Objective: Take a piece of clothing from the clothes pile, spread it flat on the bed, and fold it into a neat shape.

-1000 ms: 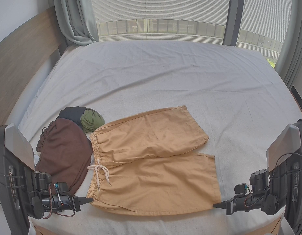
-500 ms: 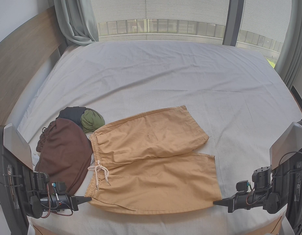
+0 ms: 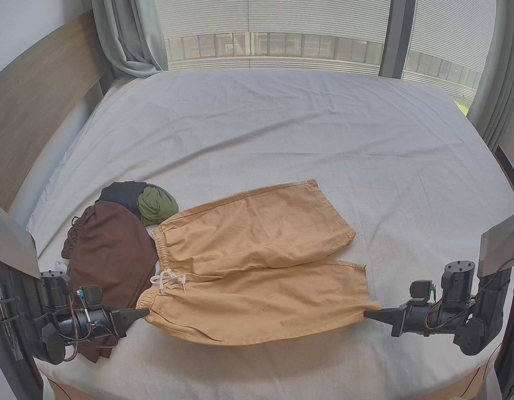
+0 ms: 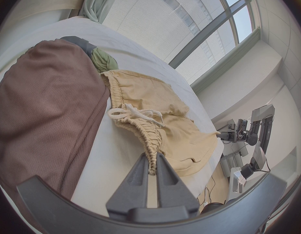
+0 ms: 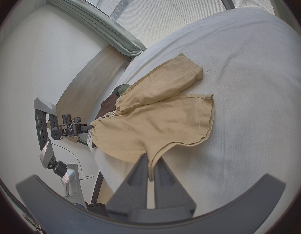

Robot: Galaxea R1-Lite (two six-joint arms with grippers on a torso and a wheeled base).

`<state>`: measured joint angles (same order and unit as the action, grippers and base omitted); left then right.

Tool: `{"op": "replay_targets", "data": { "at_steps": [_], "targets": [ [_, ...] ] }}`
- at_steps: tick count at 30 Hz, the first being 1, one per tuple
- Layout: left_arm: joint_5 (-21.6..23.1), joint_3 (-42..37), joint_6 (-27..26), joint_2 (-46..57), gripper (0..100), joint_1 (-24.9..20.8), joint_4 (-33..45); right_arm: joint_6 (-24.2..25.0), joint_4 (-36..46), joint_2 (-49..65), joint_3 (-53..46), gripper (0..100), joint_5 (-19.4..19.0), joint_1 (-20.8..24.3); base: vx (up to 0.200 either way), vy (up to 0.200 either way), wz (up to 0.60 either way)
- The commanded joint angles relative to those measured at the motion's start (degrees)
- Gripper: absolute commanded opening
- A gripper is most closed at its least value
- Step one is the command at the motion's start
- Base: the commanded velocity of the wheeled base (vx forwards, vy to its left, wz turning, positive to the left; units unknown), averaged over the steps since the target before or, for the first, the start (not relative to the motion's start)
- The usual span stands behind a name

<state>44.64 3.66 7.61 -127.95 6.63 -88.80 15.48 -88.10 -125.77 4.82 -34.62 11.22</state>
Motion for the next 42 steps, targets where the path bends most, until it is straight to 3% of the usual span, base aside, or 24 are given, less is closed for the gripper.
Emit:
{"op": "replay_targets", "data": {
  "at_steps": [1, 42],
  "targets": [
    [0.0, 0.3, 0.0, 1.2, 0, -0.1, -0.1, 0.0, -0.1, 1.3, 0.1, 0, -0.1, -0.1, 0.0, 0.0, 0.0],
    [-0.1, 7.9, 0.6, 0.2, 0, -1.6, -0.1, 2.3, -0.1, 2.7, 3.3, 0, 0.6, 1.1, 0.0, 0.0, 0.0]
  ]
}}
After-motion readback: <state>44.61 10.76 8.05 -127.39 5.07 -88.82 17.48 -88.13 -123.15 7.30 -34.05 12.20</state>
